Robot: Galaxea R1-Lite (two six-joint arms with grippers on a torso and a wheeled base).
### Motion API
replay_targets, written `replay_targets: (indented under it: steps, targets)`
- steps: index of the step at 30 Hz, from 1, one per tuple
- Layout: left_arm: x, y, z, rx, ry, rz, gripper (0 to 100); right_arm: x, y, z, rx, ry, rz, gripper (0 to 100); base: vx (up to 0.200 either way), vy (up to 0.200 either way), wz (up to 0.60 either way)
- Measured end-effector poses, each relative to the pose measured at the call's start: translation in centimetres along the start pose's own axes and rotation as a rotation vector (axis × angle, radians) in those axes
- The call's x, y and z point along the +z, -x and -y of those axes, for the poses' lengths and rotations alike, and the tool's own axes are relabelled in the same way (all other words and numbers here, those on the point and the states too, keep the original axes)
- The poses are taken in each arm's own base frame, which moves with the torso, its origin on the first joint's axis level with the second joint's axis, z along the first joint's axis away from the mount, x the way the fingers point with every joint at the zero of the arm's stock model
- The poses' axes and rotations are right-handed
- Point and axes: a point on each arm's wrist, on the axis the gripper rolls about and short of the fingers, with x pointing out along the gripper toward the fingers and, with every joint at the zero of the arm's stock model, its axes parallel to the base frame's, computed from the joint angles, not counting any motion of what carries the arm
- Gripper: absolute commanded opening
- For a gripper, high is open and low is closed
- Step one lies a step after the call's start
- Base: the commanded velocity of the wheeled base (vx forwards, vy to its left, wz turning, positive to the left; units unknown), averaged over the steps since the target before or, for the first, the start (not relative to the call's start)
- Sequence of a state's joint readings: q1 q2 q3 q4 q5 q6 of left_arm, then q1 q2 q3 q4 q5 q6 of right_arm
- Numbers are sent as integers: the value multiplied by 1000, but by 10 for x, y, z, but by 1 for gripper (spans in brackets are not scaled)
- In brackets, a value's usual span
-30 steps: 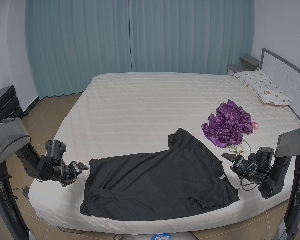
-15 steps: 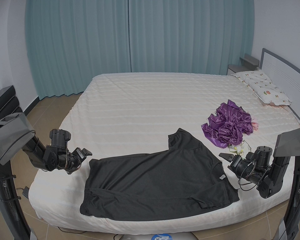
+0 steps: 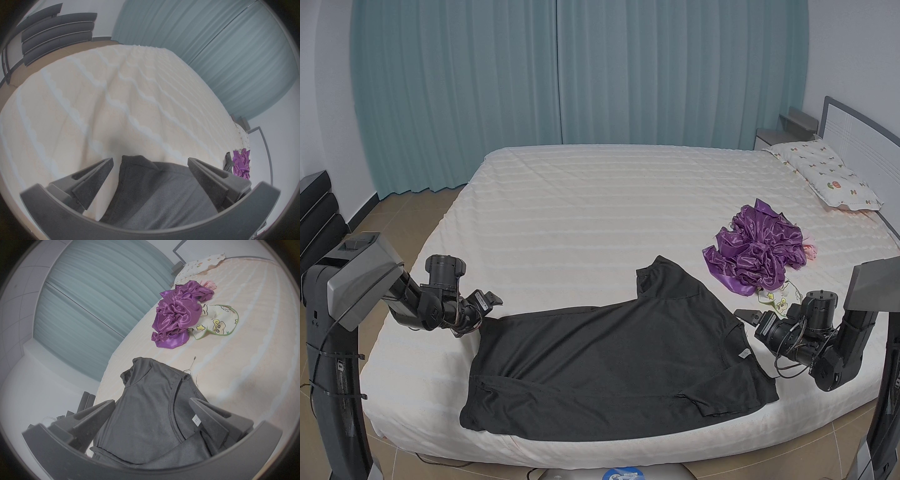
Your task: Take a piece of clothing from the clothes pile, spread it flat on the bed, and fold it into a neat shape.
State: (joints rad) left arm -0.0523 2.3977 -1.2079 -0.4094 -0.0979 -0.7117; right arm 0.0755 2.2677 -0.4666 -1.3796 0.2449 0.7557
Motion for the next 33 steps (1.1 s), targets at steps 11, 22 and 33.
replay_targets:
  steps: [11, 22, 33]
  targets:
    - [-7, -15, 1, 15, -7, -11, 0, 0, -8, -5, -2, 12, -16, 100, 0, 0, 0]
    - [1, -14, -2, 67, 5, 71, 0, 20, -36, -18, -31, 90, -18, 100, 0, 0, 0]
    - [11, 0, 3, 60, 14, 113, 0, 38, -88, -50, -37, 300, 20, 100, 0, 0, 0]
